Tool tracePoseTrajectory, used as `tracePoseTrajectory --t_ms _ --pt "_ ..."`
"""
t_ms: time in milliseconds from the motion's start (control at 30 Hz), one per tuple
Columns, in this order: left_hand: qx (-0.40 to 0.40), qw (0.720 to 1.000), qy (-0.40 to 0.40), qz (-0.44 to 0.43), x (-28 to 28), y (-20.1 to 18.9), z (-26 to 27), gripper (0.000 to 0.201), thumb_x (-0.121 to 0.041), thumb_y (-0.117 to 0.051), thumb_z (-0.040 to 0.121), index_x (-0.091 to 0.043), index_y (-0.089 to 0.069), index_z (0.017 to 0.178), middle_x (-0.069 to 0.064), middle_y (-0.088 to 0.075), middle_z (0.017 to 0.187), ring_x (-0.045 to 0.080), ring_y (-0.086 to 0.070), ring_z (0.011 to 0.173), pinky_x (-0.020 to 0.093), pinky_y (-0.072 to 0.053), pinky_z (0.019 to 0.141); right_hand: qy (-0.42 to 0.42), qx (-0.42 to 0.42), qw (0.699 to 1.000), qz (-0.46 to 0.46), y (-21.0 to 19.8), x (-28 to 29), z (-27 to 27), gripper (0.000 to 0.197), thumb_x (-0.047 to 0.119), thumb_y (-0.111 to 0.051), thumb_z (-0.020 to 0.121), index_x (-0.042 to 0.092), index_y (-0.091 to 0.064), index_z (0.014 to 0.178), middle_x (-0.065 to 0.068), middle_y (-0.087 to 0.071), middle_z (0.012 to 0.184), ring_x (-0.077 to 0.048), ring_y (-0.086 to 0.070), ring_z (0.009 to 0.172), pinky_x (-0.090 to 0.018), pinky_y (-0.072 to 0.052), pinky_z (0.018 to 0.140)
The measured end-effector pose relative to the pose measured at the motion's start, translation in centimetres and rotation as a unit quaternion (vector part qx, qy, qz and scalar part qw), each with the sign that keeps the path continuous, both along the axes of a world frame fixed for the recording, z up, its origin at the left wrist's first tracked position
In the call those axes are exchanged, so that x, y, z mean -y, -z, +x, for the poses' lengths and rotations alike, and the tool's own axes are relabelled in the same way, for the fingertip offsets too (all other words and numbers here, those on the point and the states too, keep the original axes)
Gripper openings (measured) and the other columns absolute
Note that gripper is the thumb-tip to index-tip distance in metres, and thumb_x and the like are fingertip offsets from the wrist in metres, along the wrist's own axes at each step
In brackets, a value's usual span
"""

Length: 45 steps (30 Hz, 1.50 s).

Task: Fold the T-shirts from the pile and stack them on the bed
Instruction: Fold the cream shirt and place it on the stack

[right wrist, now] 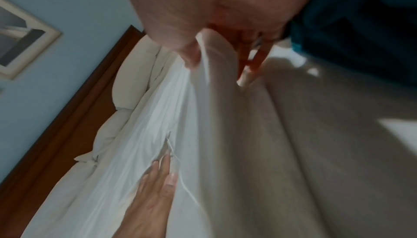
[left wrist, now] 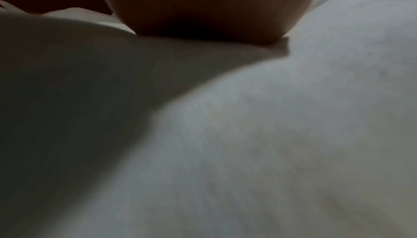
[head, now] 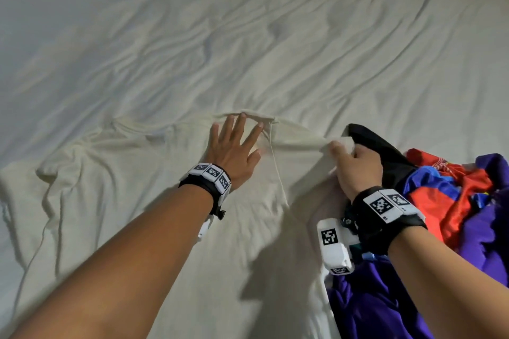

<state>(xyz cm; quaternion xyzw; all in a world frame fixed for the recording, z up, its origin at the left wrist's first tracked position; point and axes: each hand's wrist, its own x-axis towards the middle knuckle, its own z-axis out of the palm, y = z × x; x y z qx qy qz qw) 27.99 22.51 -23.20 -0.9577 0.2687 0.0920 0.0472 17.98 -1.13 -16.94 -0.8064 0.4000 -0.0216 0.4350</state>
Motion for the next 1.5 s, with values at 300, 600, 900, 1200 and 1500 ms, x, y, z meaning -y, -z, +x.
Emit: tracePoseTrajectory --t_ms 300,600,900,1200,1500 --pt "-0.036 0.998 -0.052 -0.003 0.7 0.4 0.9 0.068 -0.069 0.003 0.098 -0.041 0.018 0.158 0.004 0.023 0.169 0.029 0.018 0.156 0.06 0.006 0.122 -0.03 -0.116 0.992 -0.048 1.0 1.0 -0.8 0.026 0.028 -0.052 0.1 0.005 -0.054 0.087 -0.016 -0.06 0.092 -0.038 -0.059 0.096 -0.037 -0.042 0.078" --pt "-0.067 0.996 -0.051 0.011 1.1 0.6 1.0 0.068 -0.064 0.002 0.1 -0.036 0.022 0.158 0.006 0.028 0.167 0.032 0.021 0.154 0.063 0.006 0.121 0.039 -0.136 0.989 -0.051 0.3 0.8 1.8 0.047 0.05 -0.053 0.094 0.007 -0.059 0.113 -0.017 -0.064 0.117 -0.04 -0.061 0.103 -0.04 -0.047 0.082" --pt "-0.073 0.994 -0.085 -0.02 1.0 -2.4 -1.6 0.067 -0.054 -0.019 0.106 -0.031 0.012 0.161 0.013 0.022 0.167 0.036 0.018 0.155 0.068 0.006 0.119 -0.094 -0.029 0.95 -0.296 0.1 -4.3 0.8 0.06 0.036 -0.055 0.096 0.009 -0.035 0.146 -0.019 -0.03 0.156 -0.04 -0.03 0.14 -0.052 -0.03 0.11" --pt "-0.072 0.993 -0.094 -0.029 -2.4 0.8 -5.3 0.065 -0.062 -0.006 0.102 -0.04 0.019 0.158 0.006 0.023 0.168 0.027 0.019 0.156 0.061 0.009 0.121 -0.424 -0.146 0.851 -0.274 6.0 -5.3 -1.5 0.065 0.067 -0.005 0.101 0.042 0.015 0.158 0.002 0.03 0.164 -0.026 0.024 0.153 -0.047 0.013 0.124" --pt "-0.075 0.991 -0.107 -0.015 -2.0 1.3 -5.0 0.062 -0.061 0.001 0.101 -0.042 0.029 0.153 0.005 0.033 0.165 0.027 0.029 0.152 0.062 0.015 0.119 -0.288 -0.19 0.894 -0.287 3.2 -3.5 0.1 0.072 0.048 -0.013 0.102 0.011 0.007 0.161 -0.018 0.004 0.169 -0.035 0.003 0.155 -0.051 -0.001 0.125"
